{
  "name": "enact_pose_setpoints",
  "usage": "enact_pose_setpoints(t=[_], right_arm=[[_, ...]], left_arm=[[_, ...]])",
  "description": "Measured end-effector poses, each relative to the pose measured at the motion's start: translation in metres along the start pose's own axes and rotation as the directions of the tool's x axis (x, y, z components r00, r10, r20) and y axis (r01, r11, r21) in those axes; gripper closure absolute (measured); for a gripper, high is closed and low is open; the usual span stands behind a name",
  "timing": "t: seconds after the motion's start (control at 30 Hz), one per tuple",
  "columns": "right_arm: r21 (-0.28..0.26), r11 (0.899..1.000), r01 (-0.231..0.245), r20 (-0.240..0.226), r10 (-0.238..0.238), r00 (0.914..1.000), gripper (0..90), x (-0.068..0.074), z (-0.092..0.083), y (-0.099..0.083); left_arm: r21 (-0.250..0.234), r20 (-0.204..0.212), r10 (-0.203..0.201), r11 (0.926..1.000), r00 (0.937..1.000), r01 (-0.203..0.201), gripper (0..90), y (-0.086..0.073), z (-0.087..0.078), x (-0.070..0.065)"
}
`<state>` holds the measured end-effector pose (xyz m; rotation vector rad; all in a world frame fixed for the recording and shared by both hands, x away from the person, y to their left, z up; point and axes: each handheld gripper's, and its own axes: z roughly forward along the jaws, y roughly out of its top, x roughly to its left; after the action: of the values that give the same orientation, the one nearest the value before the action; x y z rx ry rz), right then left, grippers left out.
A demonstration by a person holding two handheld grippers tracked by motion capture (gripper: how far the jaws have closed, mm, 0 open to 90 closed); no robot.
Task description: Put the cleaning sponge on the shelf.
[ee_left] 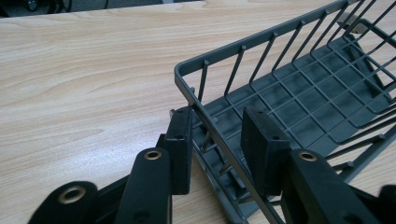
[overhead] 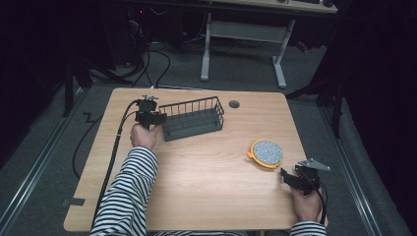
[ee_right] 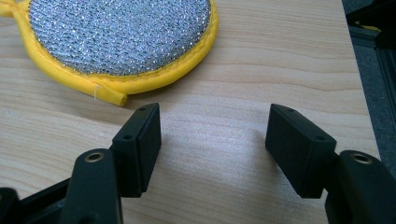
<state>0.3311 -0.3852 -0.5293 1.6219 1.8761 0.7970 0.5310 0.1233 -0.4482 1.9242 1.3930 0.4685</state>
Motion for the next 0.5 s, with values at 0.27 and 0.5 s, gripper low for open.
enact_pose_setpoints(t=[0.27,0.5], right_arm=[[0.0,1.0,-0.001,0.0,0.001,1.0,35.9,0.0001,0.0,0.0],[0.0,1.0,0.0,0.0,0.0,1.0,35.9,0.0001,0.0,0.0]], left_arm=[[-0.007,0.014,0.011,0.9999,0.9998,-0.011,67.8,-0.0015,-0.0035,-0.002],[-0.009,0.03,0.014,0.9999,0.9995,-0.013,69.5,-0.0042,-0.005,-0.005]])
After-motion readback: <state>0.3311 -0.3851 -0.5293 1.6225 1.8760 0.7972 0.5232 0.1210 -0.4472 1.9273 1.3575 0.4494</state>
